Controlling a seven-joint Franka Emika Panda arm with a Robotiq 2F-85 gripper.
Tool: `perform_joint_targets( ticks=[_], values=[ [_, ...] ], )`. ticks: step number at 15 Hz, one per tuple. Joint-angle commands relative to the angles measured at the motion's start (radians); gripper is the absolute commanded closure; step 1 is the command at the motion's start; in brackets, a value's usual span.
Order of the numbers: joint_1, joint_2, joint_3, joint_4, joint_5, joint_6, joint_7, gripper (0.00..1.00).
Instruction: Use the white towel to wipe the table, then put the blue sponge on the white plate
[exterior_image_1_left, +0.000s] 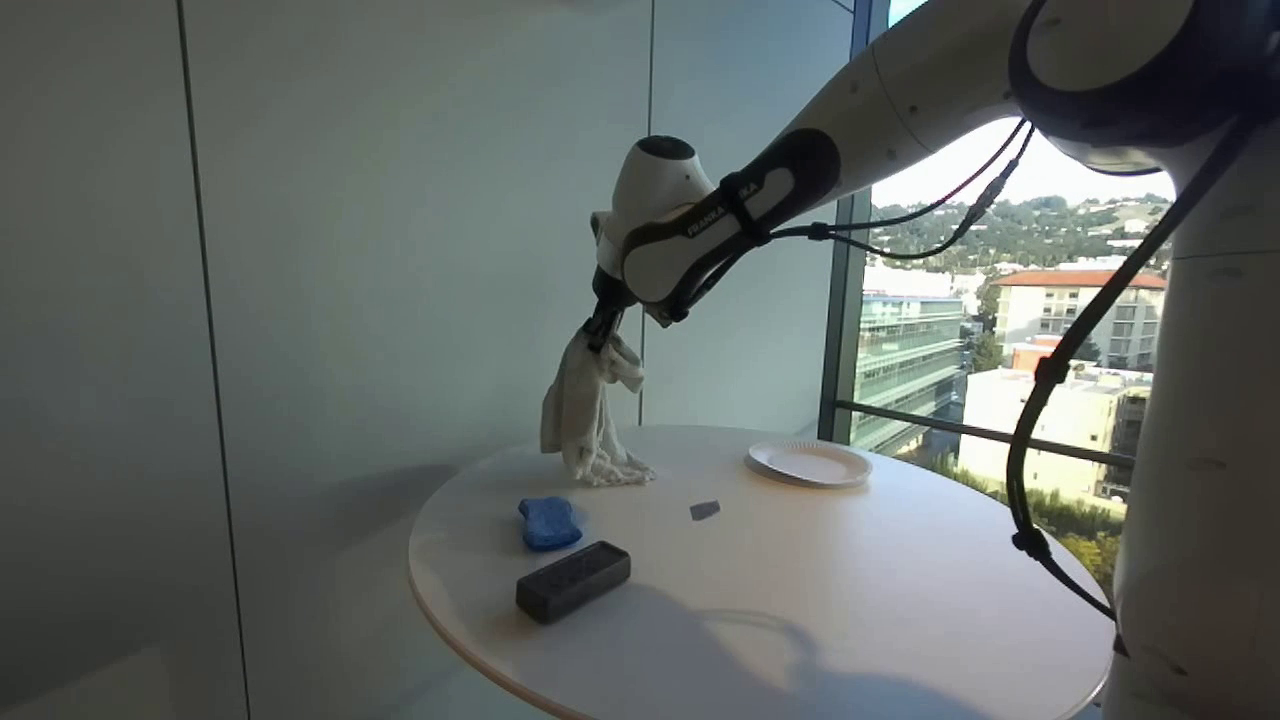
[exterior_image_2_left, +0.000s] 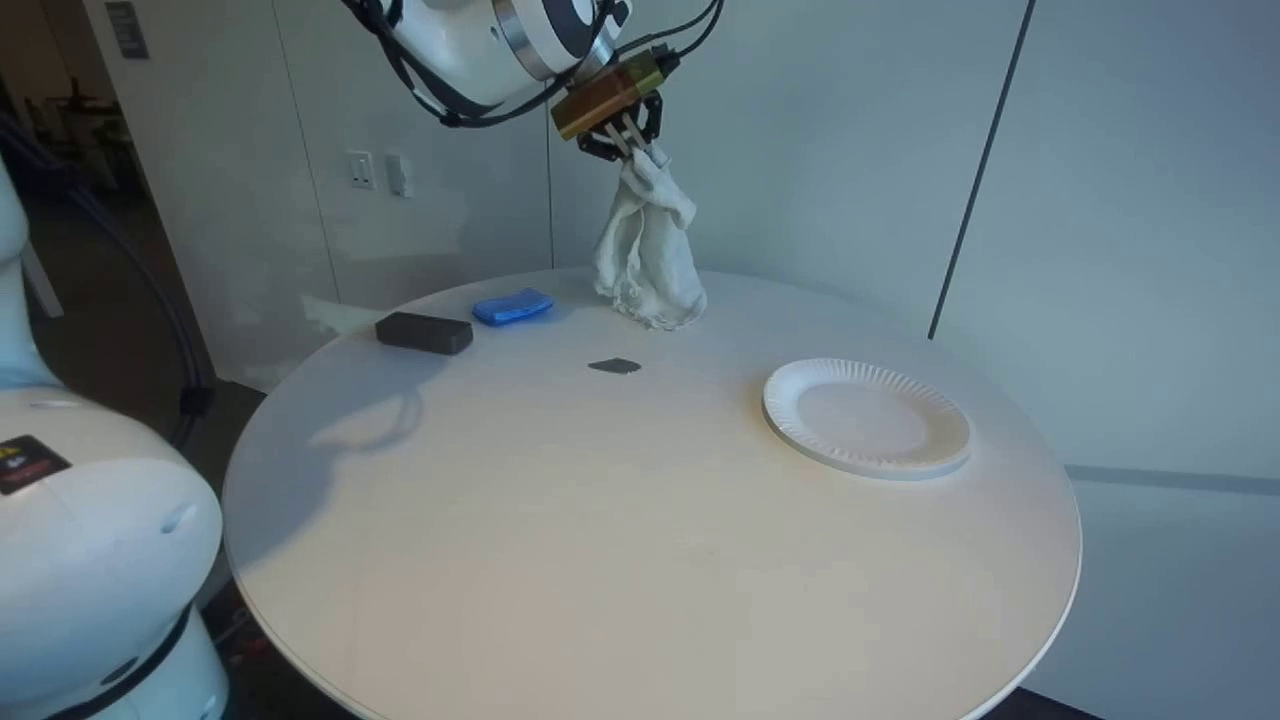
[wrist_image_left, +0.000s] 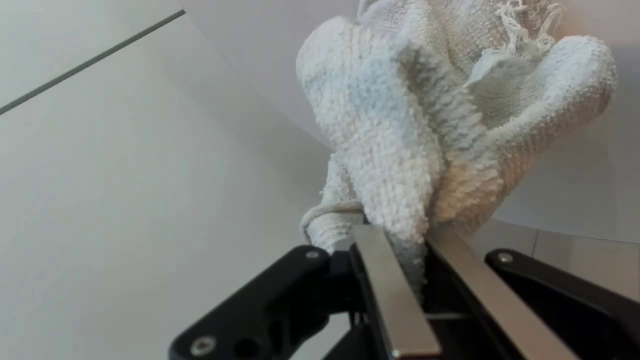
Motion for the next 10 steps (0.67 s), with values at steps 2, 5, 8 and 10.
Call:
perform_joint_targets(
  ticks=[2, 5, 8, 10],
  values=[
    [0.0, 0.163, 0.019, 0.108, 0.193, -0.014, -0.148, 0.62],
    [-0.01, 0.201, 0.015, 0.141, 0.212, -0.044, -0.17, 0.48],
    [-0.016, 0.166, 0.011, 0.139, 0.206, -0.099, -0.166, 0.25],
    [-0.029, 0.095, 0.021, 0.106, 0.247, -0.161, -0.195, 0.1]
  ],
)
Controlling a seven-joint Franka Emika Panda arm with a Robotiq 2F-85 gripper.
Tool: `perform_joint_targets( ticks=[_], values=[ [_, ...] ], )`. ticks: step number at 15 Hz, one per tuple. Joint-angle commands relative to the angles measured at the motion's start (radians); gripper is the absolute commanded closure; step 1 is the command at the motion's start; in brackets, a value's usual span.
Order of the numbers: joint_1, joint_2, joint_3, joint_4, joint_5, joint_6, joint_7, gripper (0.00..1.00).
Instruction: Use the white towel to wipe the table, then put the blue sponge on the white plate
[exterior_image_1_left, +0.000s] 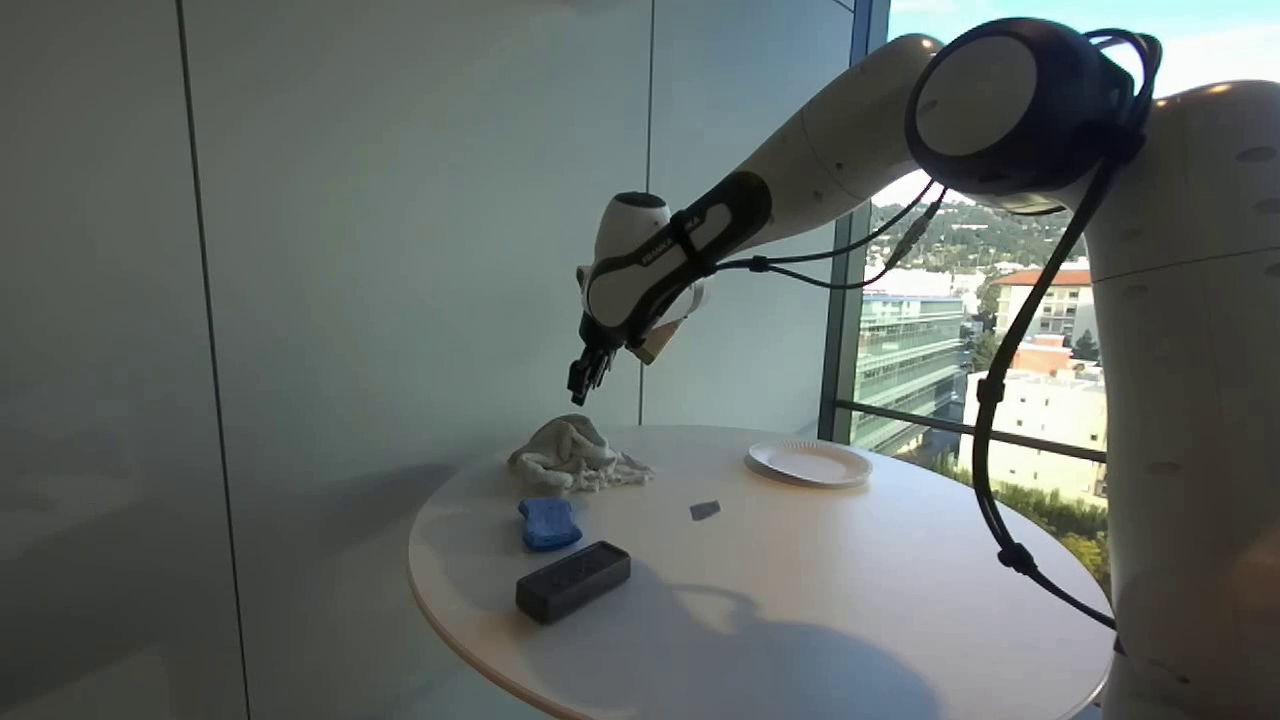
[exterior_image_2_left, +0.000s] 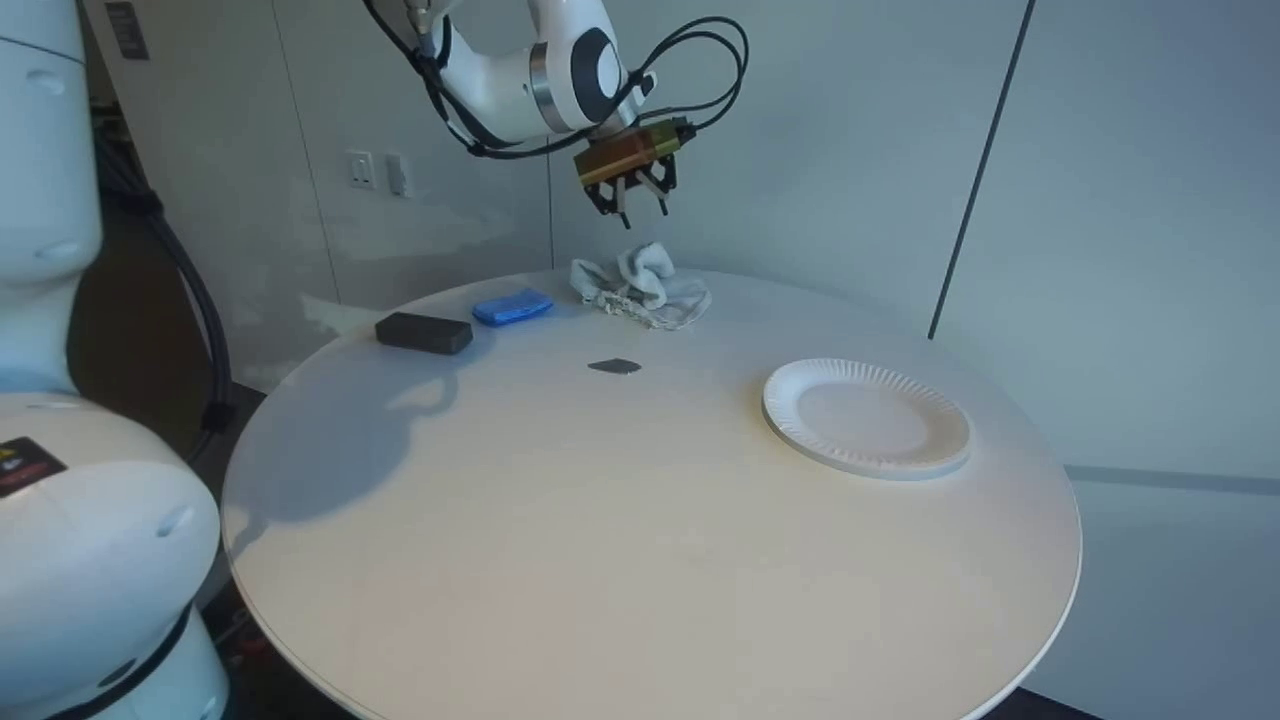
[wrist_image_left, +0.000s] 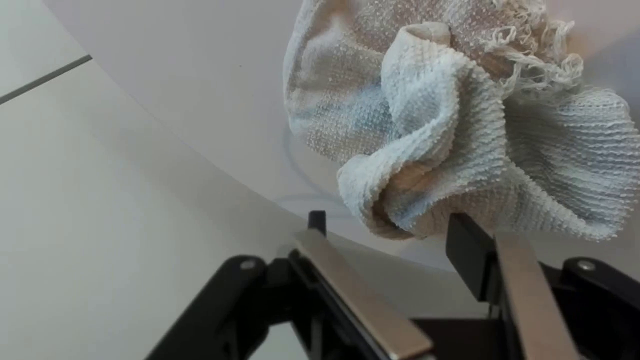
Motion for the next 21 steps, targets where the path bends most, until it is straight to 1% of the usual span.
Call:
perform_joint_targets(
  ticks=[1, 2, 3, 5, 9, 12, 14, 17, 19, 21],
  values=[
    [-0.021, -0.13, 0.021, -0.031, 0.101, -0.142, -0.083, 0.03],
    [-0.021, -0.182, 0.023, -0.058, 0.143, -0.202, -0.098, 0.0],
    [-0.019, -0.228, 0.021, -0.074, 0.184, -0.278, -0.117, 0.0],
    [-0.005, -0.303, 0.006, -0.103, 0.22, -0.407, -0.118, 0.0],
    [0.017, -0.41, -0.005, -0.175, 0.248, -0.582, -0.081, 0.0],
    [0.044, -0.428, -0.006, -0.222, 0.279, -0.669, -0.139, 0.0],
    [0.06, -0.412, 0.001, -0.238, 0.254, -0.673, -0.153, 0.0],
    [0.082, -0.388, 0.003, -0.239, 0.261, -0.678, -0.184, 0.0],
    [0.095, -0.366, 0.005, -0.227, 0.27, -0.661, -0.215, 0.0],
    [0.107, -0.341, 0.004, -0.215, 0.281, -0.62, -0.281, 0.0]
  ],
)
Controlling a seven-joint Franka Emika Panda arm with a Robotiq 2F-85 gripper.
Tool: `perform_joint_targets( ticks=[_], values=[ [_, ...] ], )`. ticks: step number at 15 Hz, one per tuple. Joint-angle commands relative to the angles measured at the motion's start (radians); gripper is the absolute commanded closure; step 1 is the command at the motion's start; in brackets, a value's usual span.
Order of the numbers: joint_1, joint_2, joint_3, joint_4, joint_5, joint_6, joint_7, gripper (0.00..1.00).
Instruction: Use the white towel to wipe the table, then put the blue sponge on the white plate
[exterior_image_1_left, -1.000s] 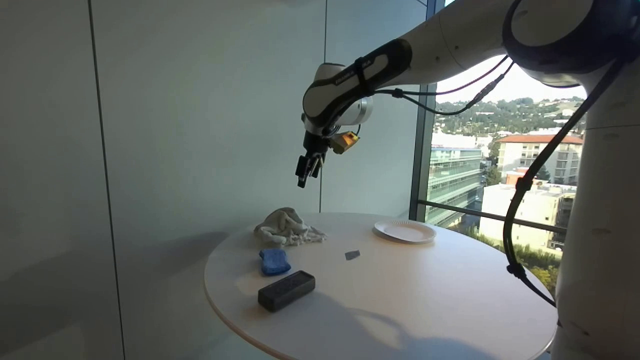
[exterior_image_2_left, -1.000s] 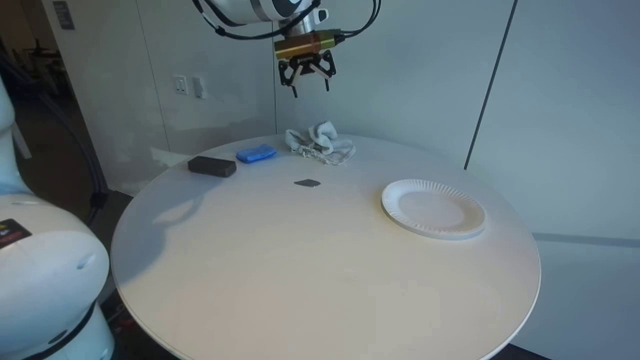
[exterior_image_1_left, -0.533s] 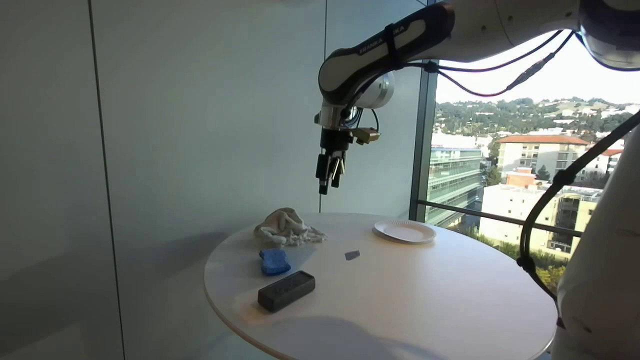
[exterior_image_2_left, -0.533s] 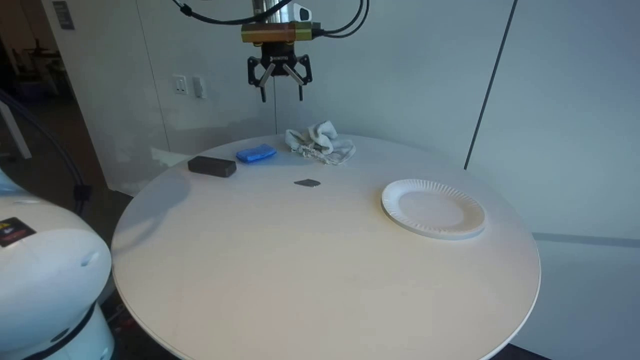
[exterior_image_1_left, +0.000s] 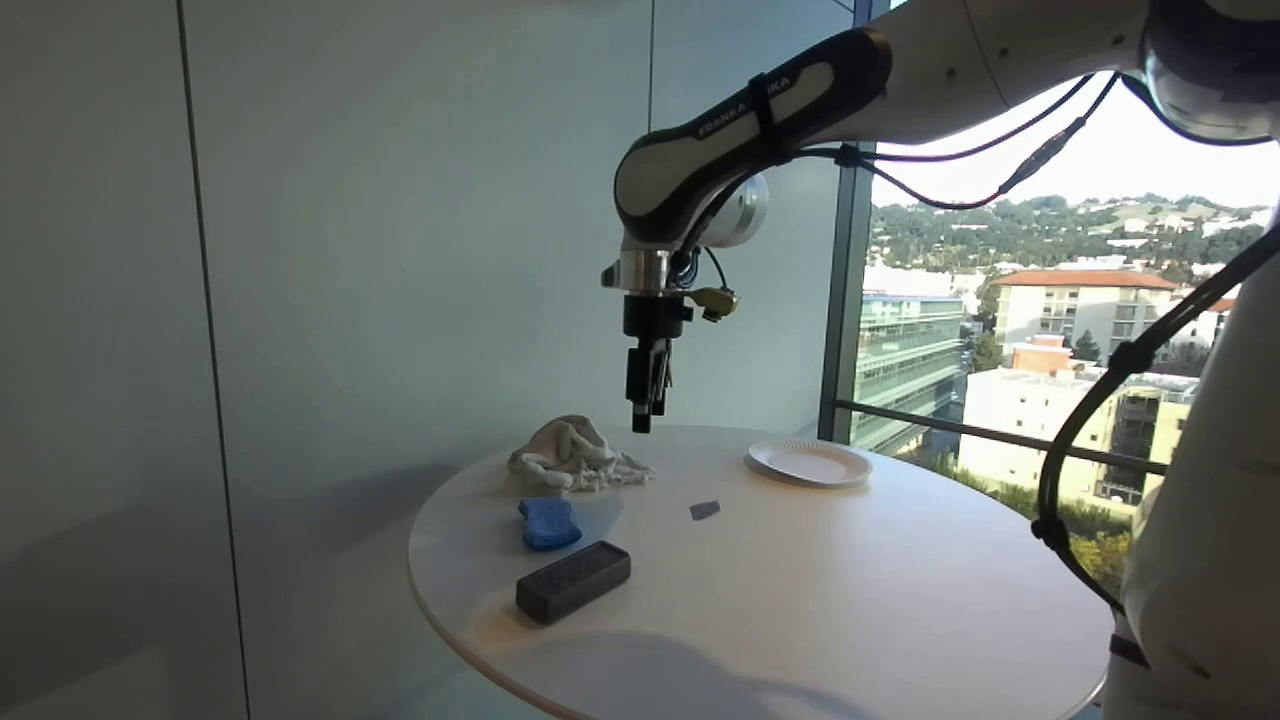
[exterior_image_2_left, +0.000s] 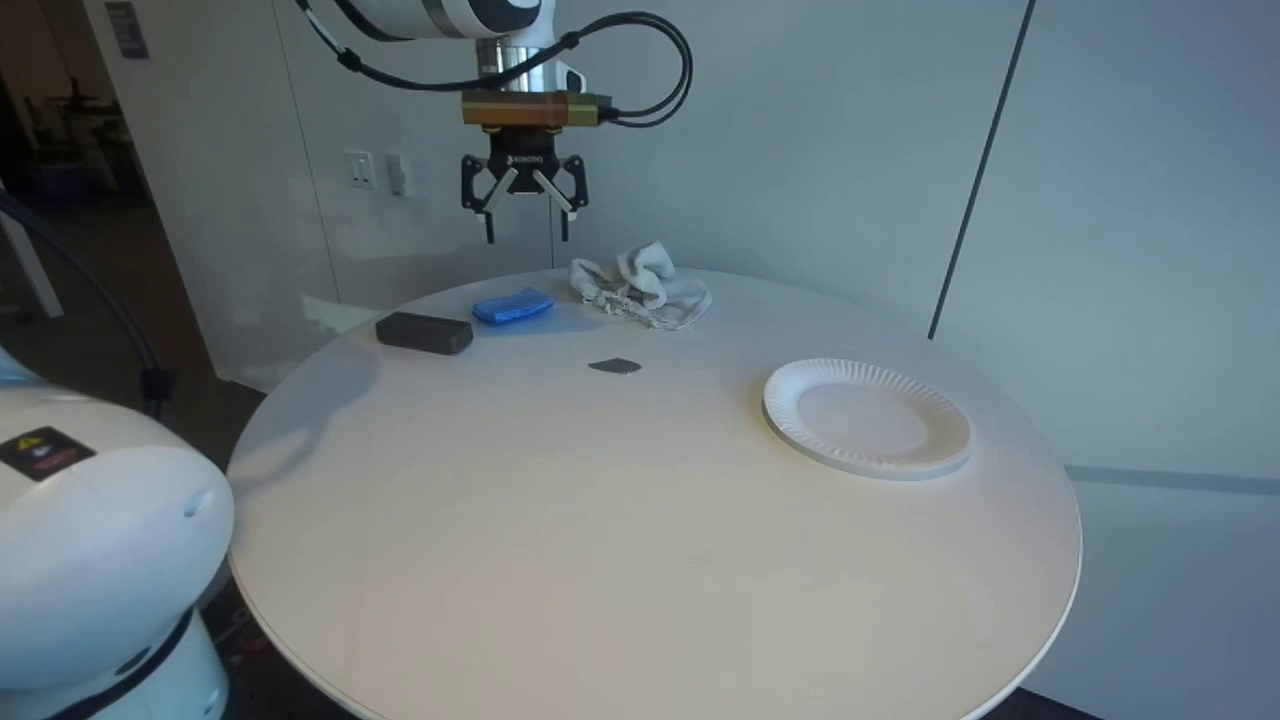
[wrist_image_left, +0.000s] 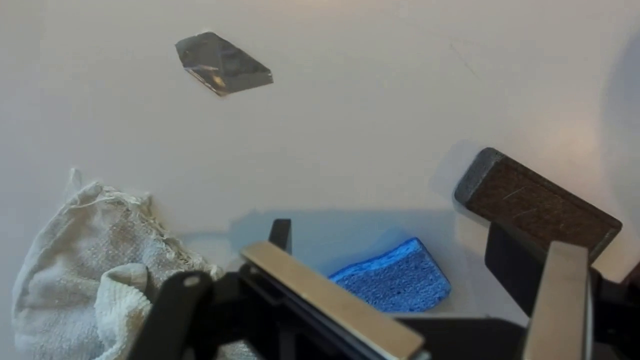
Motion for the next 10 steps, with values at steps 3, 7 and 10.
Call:
perform_joint_targets(
  ticks=[3, 7, 10],
  values=[
    [0.032, 0.082, 0.016, 0.06, -0.01, 0.144, -0.155, 0.0],
    [0.044, 0.183, 0.049, 0.121, -0.012, 0.221, -0.236, 0.0],
    [0.04, 0.251, 0.071, 0.151, 0.031, 0.243, -0.29, 0.0]
  ],
)
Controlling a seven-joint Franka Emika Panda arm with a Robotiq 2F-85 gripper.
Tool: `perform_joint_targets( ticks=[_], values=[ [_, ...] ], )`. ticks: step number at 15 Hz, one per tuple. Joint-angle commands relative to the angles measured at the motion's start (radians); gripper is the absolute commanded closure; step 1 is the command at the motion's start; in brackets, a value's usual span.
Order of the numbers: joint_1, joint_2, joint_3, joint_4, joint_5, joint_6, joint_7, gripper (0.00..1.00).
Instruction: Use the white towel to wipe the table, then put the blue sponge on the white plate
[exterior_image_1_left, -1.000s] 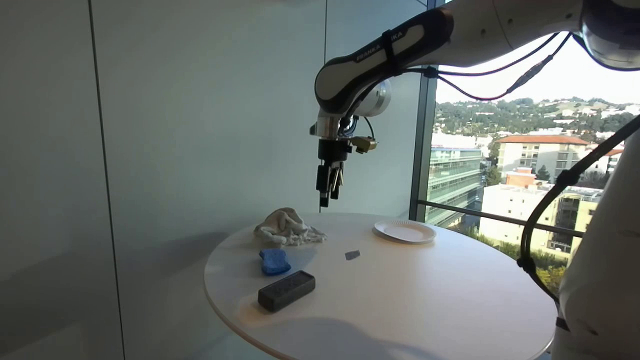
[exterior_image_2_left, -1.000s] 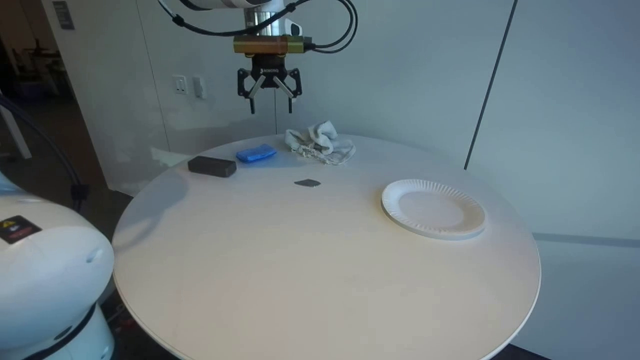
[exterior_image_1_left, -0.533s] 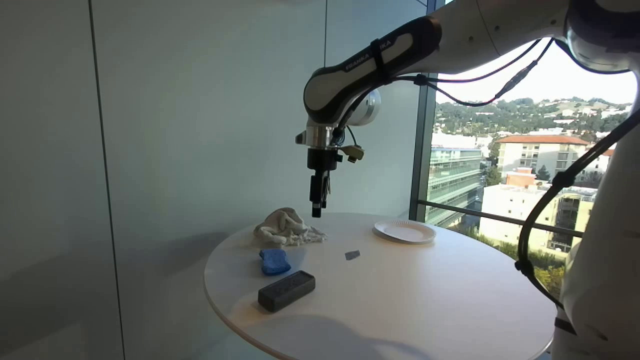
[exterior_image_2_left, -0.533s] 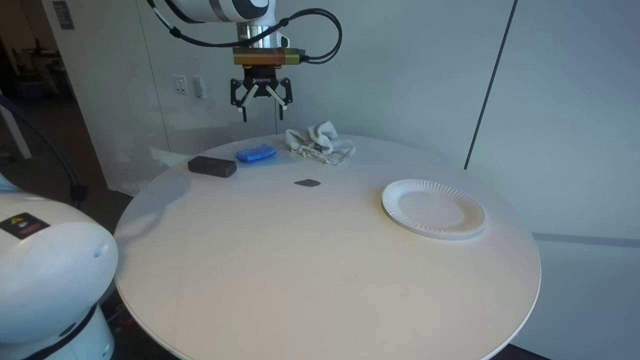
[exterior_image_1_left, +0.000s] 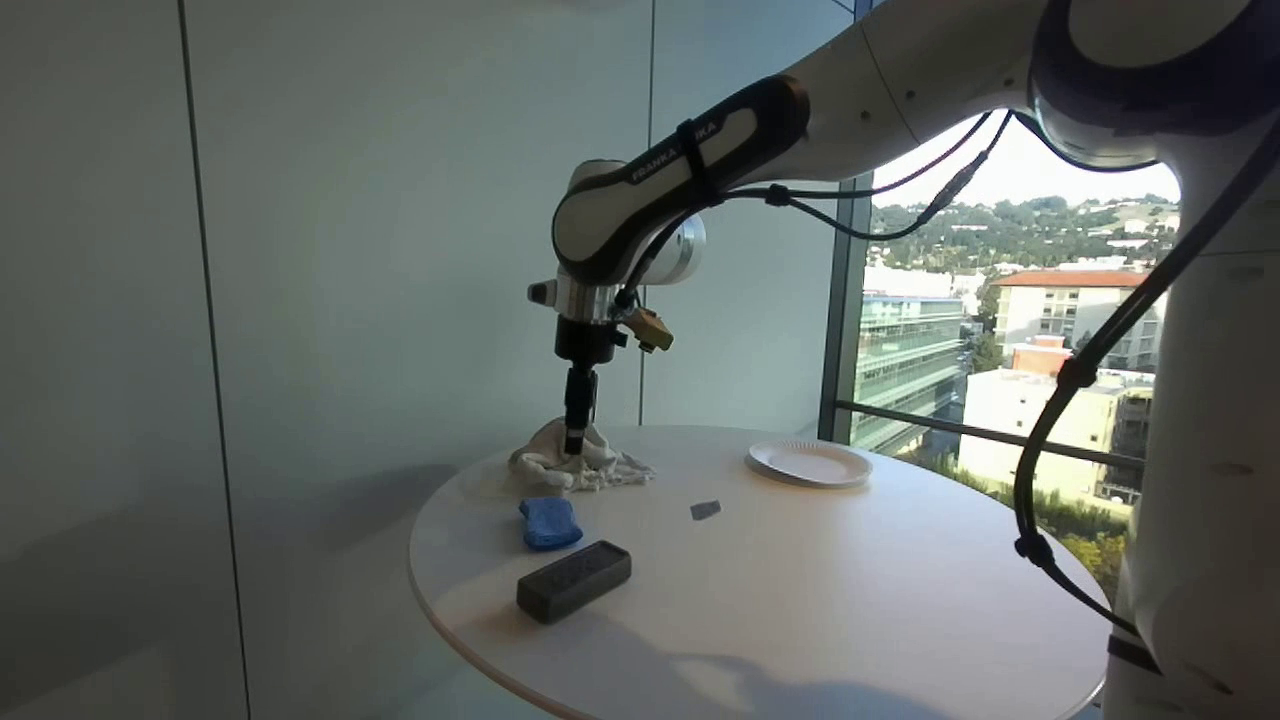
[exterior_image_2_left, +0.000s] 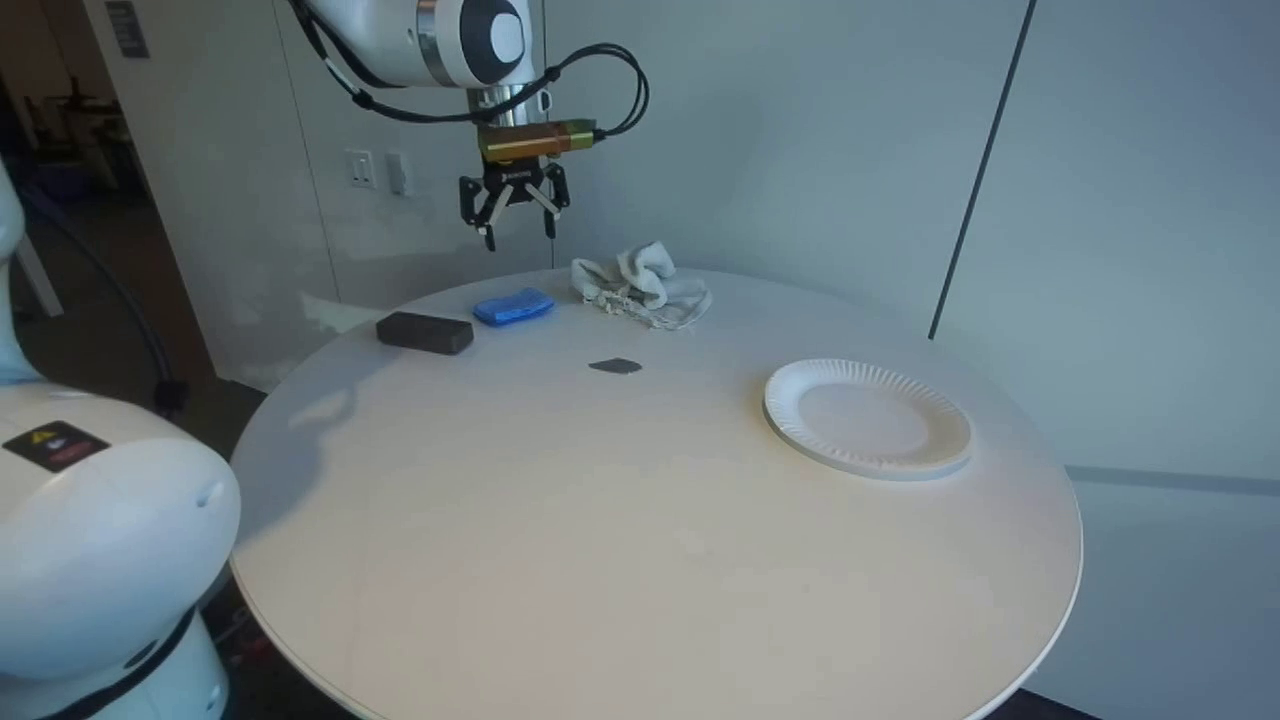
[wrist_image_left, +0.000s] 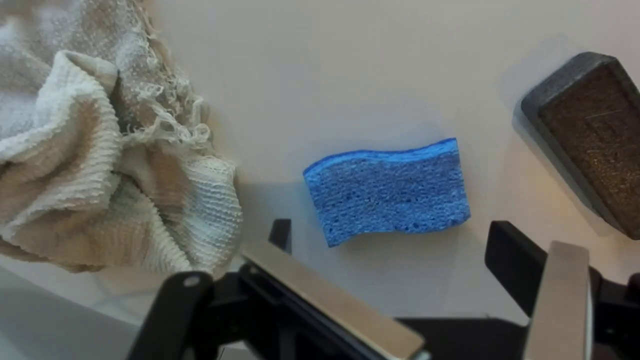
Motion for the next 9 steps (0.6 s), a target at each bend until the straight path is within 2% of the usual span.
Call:
perform_joint_targets(
  ticks=[1, 9],
  values=[
    [-0.009, 0.094, 0.023, 0.065, 0.043, 0.037, -0.085, 0.0],
    [-0.053, 0.222, 0.04, 0.095, 0.108, 0.006, -0.174, 0.0]
  ],
)
